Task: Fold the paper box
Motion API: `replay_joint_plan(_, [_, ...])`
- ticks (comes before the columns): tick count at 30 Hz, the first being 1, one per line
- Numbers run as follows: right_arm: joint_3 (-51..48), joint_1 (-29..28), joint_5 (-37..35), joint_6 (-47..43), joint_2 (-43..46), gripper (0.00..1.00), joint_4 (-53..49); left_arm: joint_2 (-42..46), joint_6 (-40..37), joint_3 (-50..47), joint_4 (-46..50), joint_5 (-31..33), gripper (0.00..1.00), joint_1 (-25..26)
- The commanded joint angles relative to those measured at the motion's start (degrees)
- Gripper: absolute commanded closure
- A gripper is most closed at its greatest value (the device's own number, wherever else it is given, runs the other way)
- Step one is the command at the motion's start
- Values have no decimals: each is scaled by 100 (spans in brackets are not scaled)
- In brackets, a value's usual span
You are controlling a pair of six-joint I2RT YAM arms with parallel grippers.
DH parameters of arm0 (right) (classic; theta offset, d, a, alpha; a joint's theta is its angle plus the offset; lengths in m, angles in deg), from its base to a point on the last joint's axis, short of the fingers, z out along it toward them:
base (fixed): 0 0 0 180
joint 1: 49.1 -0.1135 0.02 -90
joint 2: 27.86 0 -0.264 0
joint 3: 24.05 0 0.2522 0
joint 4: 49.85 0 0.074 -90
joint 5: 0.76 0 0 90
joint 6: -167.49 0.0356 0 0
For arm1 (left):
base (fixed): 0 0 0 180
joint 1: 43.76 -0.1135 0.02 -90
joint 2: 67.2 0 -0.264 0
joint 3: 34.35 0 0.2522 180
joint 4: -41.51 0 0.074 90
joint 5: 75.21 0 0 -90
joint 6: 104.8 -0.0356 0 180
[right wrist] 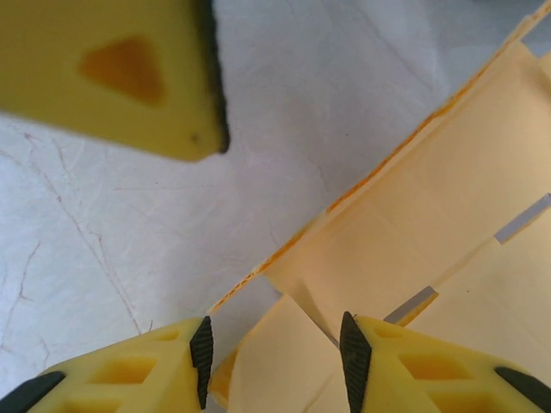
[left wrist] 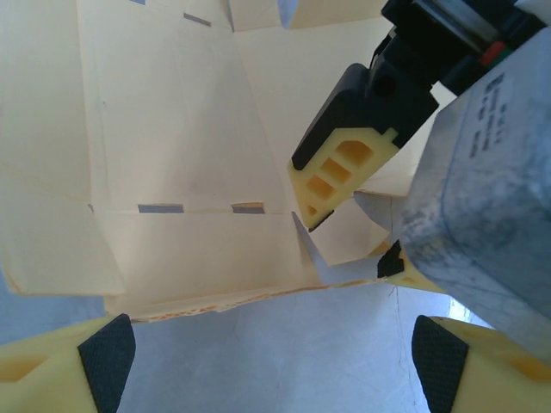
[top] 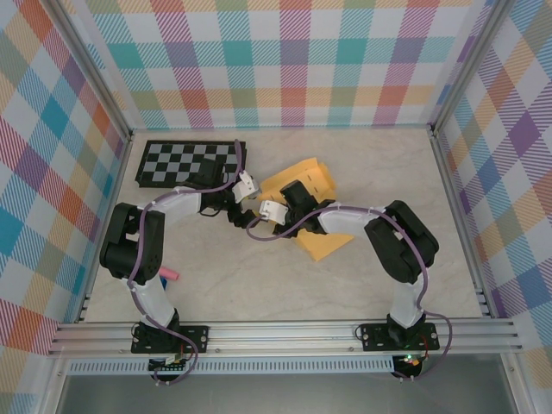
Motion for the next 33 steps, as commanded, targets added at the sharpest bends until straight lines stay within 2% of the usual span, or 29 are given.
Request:
replay_joint_plan(1, [-37, -34, -166, 254, -148, 59, 184, 78, -36, 24, 71, -234, 14, -52])
replay_joint_plan(5, [-94, -15, -209, 377, -112, 65, 304, 99, -26, 24, 71, -223, 15, -74])
replay_joint_plan(17, [-405, 485, 189, 1580, 286, 88, 738, 186, -7, -38, 38, -157, 15, -122])
replay_joint_plan(22, [-613, 822, 638, 2265, 480, 95, 1019, 250, 340, -43, -304, -112, 17, -131])
replay_joint_plan(27, [-633, 974, 885, 2465, 482, 99, 1071, 385, 1528, -132, -1354, 135, 16, -227])
replay_joint_plan(30, [-607, 1063, 1059, 2631, 460, 100, 1085, 463, 2480, -44, -1739, 533, 16, -228])
replay_joint_plan(33, [-649, 1145, 1188, 2844, 425, 100, 1203, 407, 3698, 146, -1908, 1200, 15, -233])
